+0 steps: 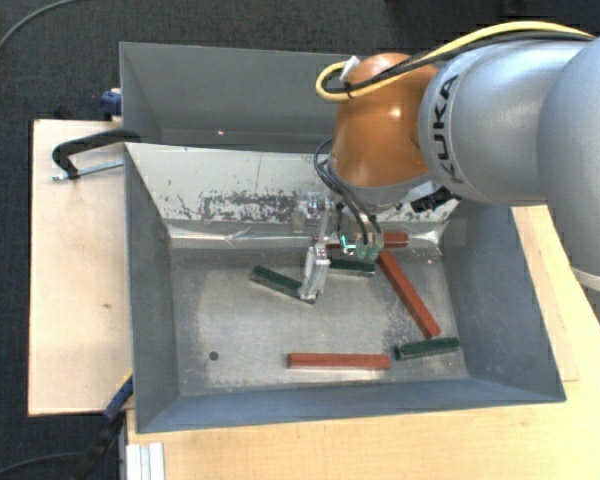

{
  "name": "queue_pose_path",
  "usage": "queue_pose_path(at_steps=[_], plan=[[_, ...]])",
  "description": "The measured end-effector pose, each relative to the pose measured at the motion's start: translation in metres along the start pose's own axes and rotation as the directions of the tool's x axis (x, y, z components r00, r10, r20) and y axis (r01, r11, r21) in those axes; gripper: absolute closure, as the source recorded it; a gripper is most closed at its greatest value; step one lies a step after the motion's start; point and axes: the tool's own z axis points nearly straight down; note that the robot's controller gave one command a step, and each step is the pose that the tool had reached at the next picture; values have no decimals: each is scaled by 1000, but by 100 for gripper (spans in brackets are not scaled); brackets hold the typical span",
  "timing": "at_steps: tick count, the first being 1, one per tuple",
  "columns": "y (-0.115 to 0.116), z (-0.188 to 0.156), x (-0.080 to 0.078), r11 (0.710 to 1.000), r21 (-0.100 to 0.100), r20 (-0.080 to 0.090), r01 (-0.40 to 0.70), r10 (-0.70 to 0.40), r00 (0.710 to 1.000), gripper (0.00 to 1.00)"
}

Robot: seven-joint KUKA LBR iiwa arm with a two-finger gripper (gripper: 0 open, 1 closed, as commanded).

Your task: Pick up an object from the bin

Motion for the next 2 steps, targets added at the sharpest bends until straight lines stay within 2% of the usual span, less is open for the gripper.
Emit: queue_pose_path(at_steps=[1,2], plan=[[33,68,1,1000,-1,0,-11,11,1000,0],[31,63,-1,1000,-1,8,-14,14,1000,100]])
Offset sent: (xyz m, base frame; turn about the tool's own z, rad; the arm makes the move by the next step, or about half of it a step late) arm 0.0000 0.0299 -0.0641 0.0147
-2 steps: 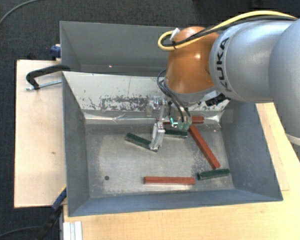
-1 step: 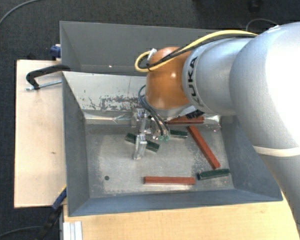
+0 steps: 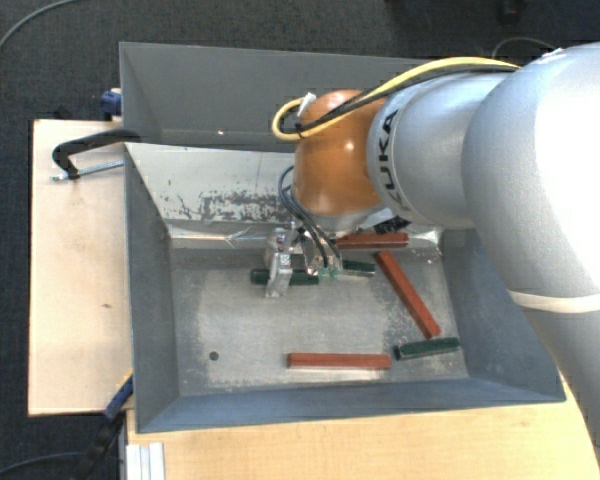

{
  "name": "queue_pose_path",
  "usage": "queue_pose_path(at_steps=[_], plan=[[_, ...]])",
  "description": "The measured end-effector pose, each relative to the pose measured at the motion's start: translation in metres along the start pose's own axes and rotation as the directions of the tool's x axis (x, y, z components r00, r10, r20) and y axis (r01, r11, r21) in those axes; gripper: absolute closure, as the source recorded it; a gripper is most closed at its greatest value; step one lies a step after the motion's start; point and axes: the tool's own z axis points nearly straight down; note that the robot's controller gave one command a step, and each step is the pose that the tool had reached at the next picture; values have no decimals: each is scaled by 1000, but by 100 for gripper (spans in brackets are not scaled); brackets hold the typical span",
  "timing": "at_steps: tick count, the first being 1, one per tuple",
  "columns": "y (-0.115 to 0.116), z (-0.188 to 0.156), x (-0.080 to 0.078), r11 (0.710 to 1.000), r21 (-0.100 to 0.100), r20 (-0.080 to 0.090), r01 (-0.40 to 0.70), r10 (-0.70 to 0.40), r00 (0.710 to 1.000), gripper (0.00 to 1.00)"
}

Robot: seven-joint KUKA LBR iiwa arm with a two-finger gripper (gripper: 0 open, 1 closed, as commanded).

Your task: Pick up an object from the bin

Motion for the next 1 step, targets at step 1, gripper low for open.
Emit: queue_pose_path(at_steps=[1], plan=[[11,-161,-1,1000,-2,14,24,-24,1000,100]])
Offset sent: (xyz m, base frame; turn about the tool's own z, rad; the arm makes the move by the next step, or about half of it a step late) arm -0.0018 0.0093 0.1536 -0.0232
